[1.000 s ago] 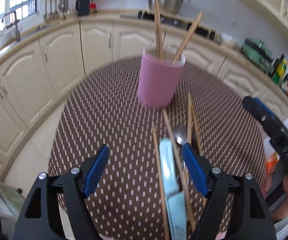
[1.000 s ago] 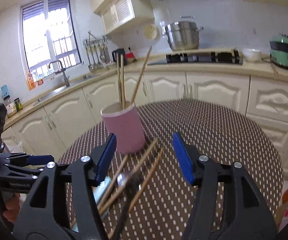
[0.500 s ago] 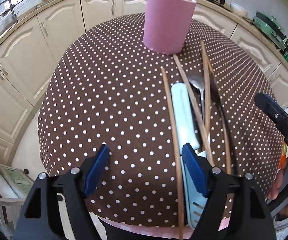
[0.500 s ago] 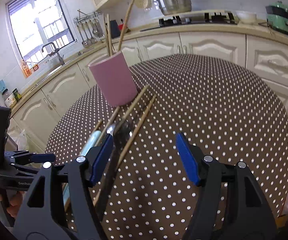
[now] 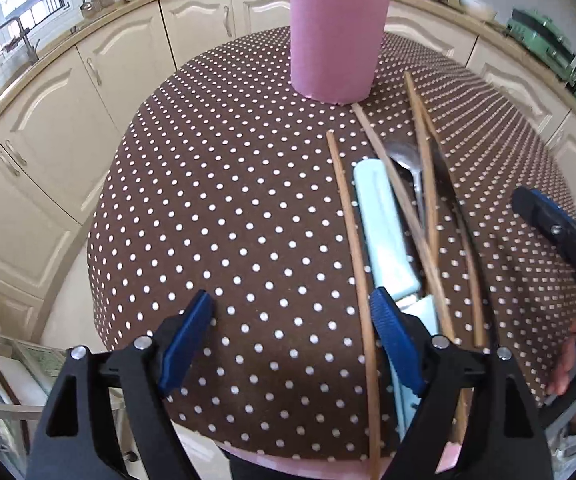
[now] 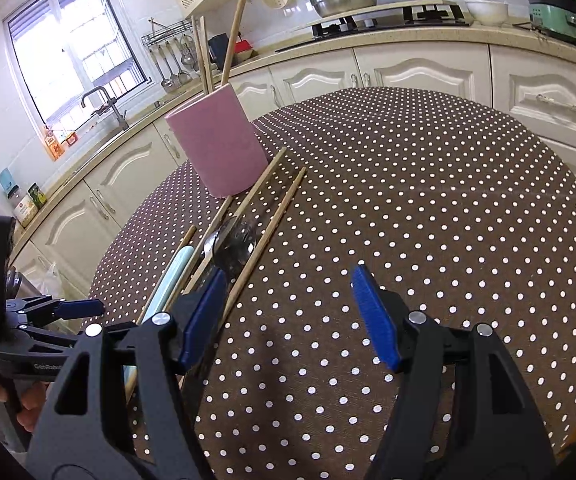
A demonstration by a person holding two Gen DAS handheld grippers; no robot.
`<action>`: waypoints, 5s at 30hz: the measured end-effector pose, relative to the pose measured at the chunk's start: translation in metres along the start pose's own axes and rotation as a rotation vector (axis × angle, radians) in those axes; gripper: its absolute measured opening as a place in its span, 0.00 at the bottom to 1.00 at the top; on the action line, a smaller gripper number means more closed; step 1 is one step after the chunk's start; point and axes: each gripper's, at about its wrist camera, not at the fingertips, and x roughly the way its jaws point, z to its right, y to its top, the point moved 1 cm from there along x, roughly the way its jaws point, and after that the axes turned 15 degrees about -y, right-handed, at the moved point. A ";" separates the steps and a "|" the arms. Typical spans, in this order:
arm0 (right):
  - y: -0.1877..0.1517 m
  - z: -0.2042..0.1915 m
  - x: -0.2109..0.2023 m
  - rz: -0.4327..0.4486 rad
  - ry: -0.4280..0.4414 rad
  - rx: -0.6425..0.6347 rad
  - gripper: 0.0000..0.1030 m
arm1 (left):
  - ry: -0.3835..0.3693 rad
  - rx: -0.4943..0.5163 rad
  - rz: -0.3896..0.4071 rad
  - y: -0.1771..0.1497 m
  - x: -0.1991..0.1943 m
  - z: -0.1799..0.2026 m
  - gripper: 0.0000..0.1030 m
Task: Organize utensils
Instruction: 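Move both tools back down toward the remaining utensils on the table, then close the left tool on a wooden chopstick while the right tool grasps the black spork, then lift the chopstick and black spork up over the pink cup with both tools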
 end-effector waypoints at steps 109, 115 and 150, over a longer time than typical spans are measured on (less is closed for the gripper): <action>0.052 -0.049 0.057 -0.430 -0.148 -0.431 0.12 | -0.047 -0.024 0.041 0.032 0.007 -0.015 0.09; 0.067 -0.061 0.077 -0.515 -0.180 -0.478 0.13 | -0.031 -0.029 0.007 0.040 0.012 -0.012 0.09; 0.121 -0.047 -0.001 -0.170 0.148 -0.272 0.11 | -0.305 -0.052 0.297 0.053 -0.067 0.003 0.05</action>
